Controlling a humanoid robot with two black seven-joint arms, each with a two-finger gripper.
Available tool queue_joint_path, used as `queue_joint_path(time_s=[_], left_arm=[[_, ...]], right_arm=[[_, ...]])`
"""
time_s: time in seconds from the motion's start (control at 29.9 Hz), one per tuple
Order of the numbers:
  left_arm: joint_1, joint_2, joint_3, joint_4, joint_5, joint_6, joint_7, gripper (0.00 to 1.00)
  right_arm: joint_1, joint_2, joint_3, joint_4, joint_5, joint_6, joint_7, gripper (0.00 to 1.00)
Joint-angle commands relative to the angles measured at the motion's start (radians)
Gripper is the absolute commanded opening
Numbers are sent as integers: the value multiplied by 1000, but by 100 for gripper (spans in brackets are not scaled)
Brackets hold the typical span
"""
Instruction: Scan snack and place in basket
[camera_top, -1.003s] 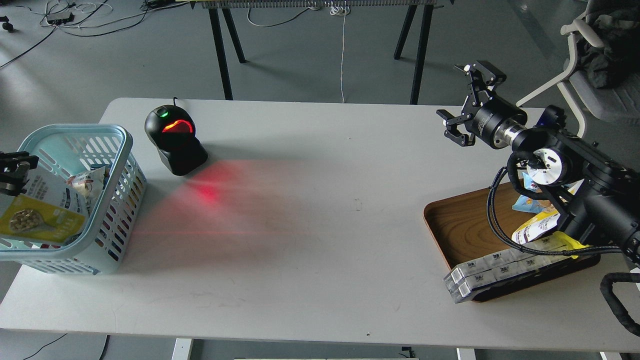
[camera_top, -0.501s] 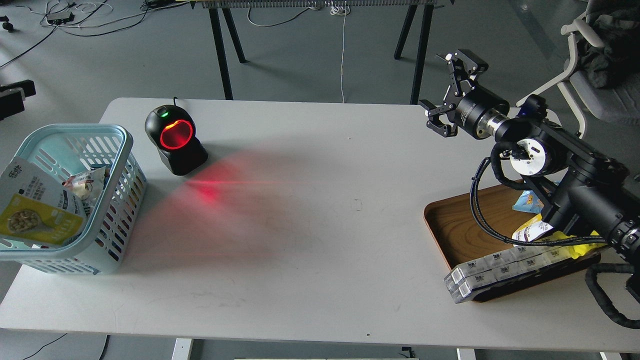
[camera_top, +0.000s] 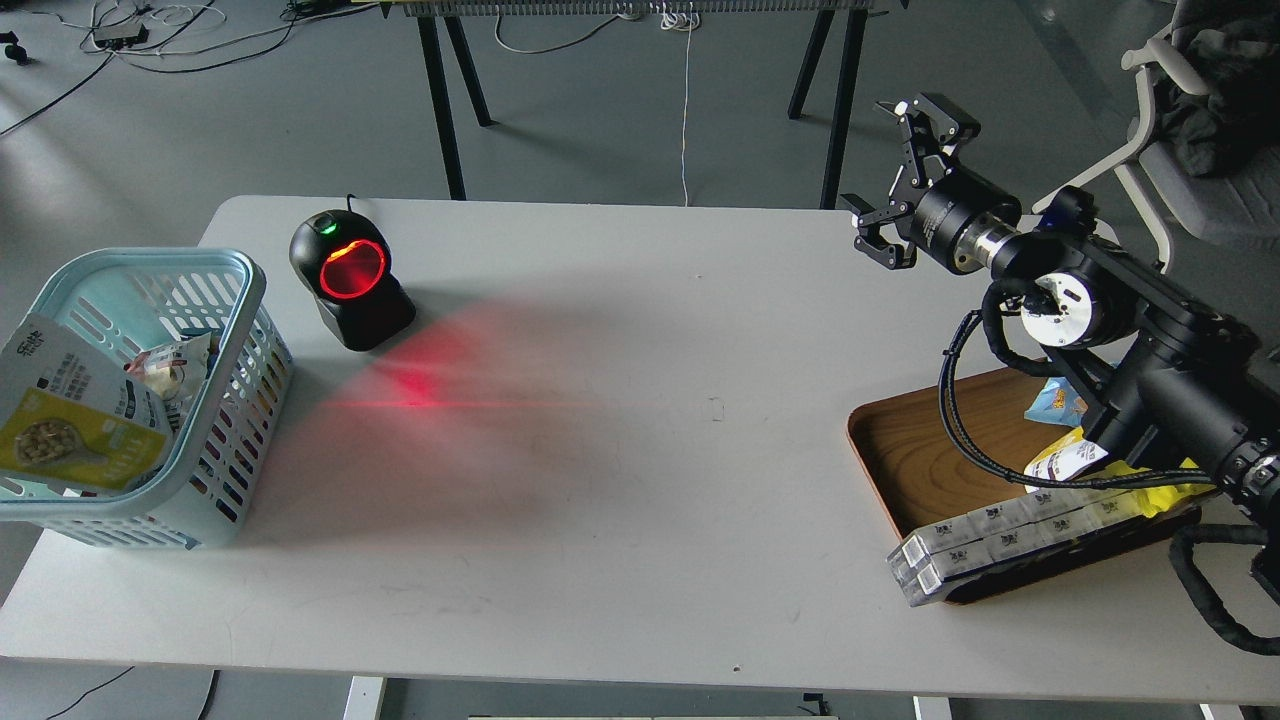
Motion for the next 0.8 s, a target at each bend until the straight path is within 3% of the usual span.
queue_joint_path(time_s=[0.0,0.33,0.6,0.77], left_arm=[[-2,-52,-48,79,-185,-4,-1,99],[-3,-144,-99,159,-458,-13,-1,99],[-2,-181,-117,165,-561,-24,-1,99],[-5,-257,-122,238,-590,-24,-1,99]], right_arm=[[-2,0,21,2,4,0,0,100],[-3,1,62,5,6,0,0,100],[-3,1,64,6,6,0,0,100],[-2,0,82,10,7,0,-1,100]])
